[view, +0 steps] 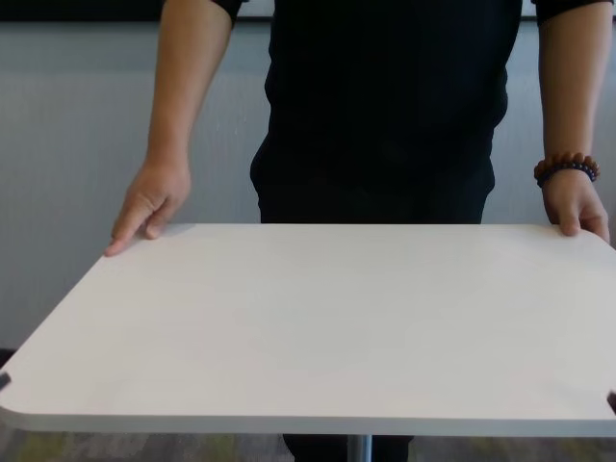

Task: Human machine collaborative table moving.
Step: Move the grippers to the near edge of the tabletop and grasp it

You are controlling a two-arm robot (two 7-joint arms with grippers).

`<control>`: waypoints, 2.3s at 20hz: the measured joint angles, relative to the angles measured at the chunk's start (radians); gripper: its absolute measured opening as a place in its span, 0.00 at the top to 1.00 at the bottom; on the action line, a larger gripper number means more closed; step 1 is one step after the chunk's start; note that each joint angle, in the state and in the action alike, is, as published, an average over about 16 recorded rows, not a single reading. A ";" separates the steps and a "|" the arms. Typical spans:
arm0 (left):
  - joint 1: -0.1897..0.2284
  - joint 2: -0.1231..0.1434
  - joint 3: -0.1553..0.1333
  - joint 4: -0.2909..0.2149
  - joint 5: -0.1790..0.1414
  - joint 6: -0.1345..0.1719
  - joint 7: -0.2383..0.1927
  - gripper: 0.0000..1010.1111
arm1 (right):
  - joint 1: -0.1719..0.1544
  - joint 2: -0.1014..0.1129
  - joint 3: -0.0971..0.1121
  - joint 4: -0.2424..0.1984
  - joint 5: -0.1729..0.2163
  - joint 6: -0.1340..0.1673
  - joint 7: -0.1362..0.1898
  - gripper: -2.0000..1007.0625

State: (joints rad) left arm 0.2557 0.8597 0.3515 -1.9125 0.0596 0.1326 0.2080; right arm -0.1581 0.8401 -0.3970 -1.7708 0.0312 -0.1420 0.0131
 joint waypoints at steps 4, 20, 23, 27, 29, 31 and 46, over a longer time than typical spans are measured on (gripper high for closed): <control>0.005 0.007 0.019 -0.009 0.058 0.024 -0.006 0.02 | -0.022 0.023 -0.001 -0.014 -0.029 0.011 0.015 0.00; -0.034 -0.045 0.123 0.031 0.215 0.068 -0.069 0.02 | -0.052 0.017 -0.019 0.029 -0.166 0.006 0.003 0.00; -0.044 -0.062 0.130 0.047 0.225 0.065 -0.080 0.02 | -0.042 0.008 -0.029 0.043 -0.232 0.008 -0.017 0.00; -0.059 -0.084 0.136 0.066 0.238 0.061 -0.094 0.02 | -0.021 -0.005 -0.044 0.063 -0.328 0.015 -0.042 0.00; -0.066 -0.094 0.138 0.074 0.243 0.059 -0.102 0.02 | -0.009 -0.012 -0.052 0.072 -0.372 0.021 -0.051 0.00; -0.072 -0.102 0.138 0.081 0.247 0.058 -0.109 0.02 | 0.003 -0.020 -0.058 0.083 -0.410 0.026 -0.056 0.00; -0.084 -0.148 0.106 0.113 0.254 0.046 -0.140 0.02 | 0.061 -0.072 -0.062 0.132 -0.494 0.035 -0.027 0.00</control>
State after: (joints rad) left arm 0.1719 0.7121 0.4579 -1.7994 0.3139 0.1788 0.0684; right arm -0.0976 0.7685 -0.4591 -1.6390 -0.4631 -0.1066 -0.0137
